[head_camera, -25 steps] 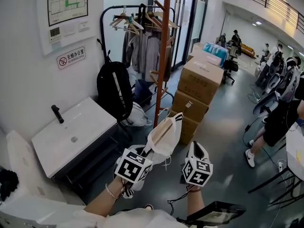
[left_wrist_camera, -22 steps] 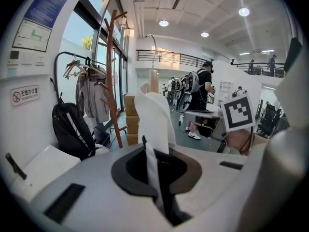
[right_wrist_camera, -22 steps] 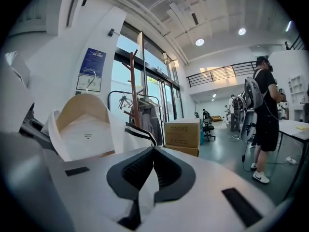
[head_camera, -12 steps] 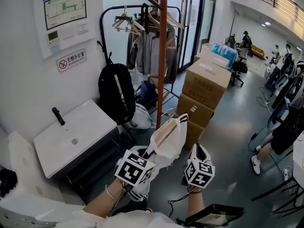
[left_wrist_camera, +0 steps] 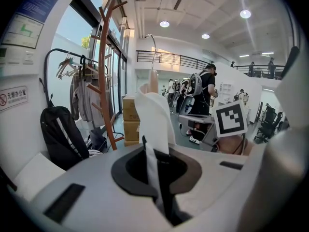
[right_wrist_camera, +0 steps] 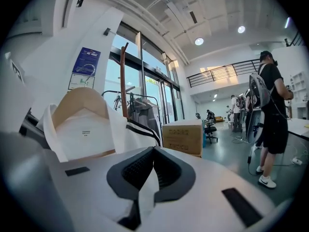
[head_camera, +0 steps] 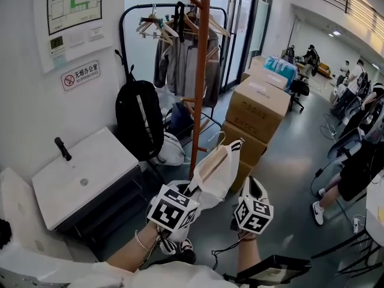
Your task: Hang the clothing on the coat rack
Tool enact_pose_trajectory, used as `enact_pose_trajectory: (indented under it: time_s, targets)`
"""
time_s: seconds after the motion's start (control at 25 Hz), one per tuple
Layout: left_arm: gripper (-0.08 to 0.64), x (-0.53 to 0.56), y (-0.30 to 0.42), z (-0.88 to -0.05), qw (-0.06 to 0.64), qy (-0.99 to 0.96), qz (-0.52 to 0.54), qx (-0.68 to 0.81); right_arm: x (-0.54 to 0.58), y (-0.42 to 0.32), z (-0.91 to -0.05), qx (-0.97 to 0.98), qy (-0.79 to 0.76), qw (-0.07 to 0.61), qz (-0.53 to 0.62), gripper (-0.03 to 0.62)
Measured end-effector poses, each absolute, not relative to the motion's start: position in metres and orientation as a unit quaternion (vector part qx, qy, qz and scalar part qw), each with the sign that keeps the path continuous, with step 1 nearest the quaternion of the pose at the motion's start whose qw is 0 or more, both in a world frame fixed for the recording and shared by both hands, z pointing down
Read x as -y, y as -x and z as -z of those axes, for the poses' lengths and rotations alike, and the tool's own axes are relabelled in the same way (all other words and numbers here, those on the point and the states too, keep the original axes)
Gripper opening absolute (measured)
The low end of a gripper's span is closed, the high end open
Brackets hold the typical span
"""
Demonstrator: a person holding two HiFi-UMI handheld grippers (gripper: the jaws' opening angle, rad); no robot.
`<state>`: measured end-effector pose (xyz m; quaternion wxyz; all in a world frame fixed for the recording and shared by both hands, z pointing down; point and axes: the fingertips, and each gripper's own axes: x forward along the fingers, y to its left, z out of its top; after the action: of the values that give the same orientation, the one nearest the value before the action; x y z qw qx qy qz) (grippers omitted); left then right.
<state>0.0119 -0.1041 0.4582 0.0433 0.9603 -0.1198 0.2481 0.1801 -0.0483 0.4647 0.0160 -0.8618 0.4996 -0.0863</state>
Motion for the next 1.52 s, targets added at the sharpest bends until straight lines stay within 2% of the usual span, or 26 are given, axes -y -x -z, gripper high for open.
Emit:
enact_pose_trajectory:
  time_s: [0.8,1.52]
  targets:
    - [0.017,0.181,-0.132,-0.429,0.050,-0.973,-0.204,0.095,0.135,-0.293,-0.427,-0.491,0.870,-0.025,0.048,0.021]
    - [0.018,0.233,-0.201,-0.419,0.064,-0.977,-0.184,0.083,0.193,-0.351,-0.427,-0.487,0.871,-0.056,0.038,0.022]
